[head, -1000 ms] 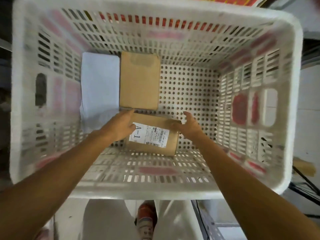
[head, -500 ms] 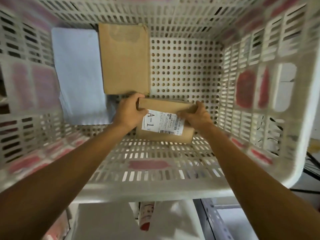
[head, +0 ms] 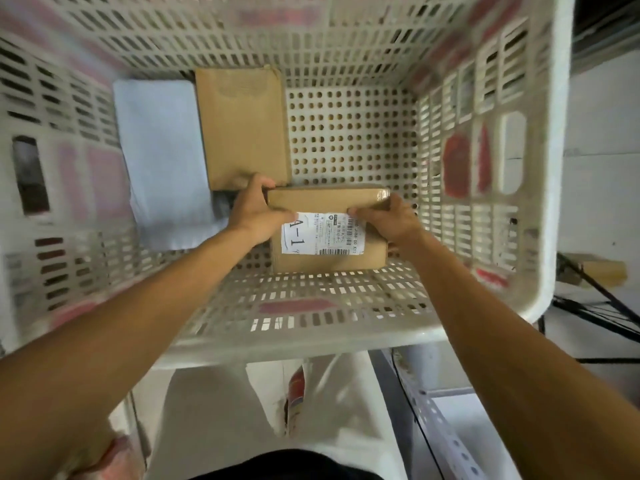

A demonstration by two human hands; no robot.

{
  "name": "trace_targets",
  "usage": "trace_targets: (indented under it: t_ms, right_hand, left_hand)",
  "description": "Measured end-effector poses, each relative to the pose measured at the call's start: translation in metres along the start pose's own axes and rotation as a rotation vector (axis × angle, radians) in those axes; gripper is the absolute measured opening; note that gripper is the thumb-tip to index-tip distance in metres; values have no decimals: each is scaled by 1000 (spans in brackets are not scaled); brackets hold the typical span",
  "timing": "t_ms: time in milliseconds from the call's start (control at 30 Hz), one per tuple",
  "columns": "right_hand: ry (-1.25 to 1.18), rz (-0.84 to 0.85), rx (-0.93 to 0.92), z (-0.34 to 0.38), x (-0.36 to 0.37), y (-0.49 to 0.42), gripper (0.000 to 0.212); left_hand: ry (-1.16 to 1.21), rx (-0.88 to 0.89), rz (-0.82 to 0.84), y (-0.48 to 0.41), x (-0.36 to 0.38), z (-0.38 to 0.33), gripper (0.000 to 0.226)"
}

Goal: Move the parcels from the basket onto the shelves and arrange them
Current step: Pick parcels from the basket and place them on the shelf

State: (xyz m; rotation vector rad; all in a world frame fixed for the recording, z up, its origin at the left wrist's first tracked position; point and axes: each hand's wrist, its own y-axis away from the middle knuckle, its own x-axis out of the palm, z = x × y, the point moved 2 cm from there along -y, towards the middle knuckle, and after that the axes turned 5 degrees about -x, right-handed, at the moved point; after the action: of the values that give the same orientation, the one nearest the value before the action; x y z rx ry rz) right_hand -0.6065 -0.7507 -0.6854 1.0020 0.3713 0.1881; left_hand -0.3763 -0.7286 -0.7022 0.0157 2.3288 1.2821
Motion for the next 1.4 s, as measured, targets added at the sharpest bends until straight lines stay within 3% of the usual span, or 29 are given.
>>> trace_targets:
  t_ms: [167, 333, 467, 667, 767, 867, 967, 1100, 1200, 1333, 1400]
  right_hand:
    - [-27, -40, -116, 29, -18, 42, 43]
    - [-137, -56, -249, 64, -26, 82, 61]
    - [-151, -69, -382, 89, -29, 107, 55]
    - [-147, -19, -494, 118, -32, 129, 47]
    - [-116, -28, -544, 128, -27, 140, 41]
    - [-66, 96, -550, 135, -16, 151, 40]
    - [18, 249, -529, 135, -4, 168, 51]
    - [55, 180, -540, 126, 19, 189, 59]
    - [-171, 177, -474, 121, 39, 210, 70]
    - [-220, 385, -507, 125, 68, 249, 49]
    - [-193, 474, -554, 133, 80, 271, 51]
  left_hand:
    - [70, -60, 207, 27, -28, -25, 103]
    - [248, 26, 208, 54, -72, -59, 77]
    - [273, 136, 153, 82, -102, -79, 63]
    - [339, 203, 135, 128, -126, -77, 69]
    - [341, 241, 112, 148, -134, -69, 57]
    - [270, 247, 51, 167, -148, -57, 48]
    - [277, 257, 22, 183, -161, -42, 52]
    - [371, 268, 23, 206, -176, -18, 68]
    - [451, 260, 36, 225, -187, 6, 78]
    - [645, 261, 122, 253, -194, 28, 91]
    - [712, 272, 130, 270, -201, 32, 97]
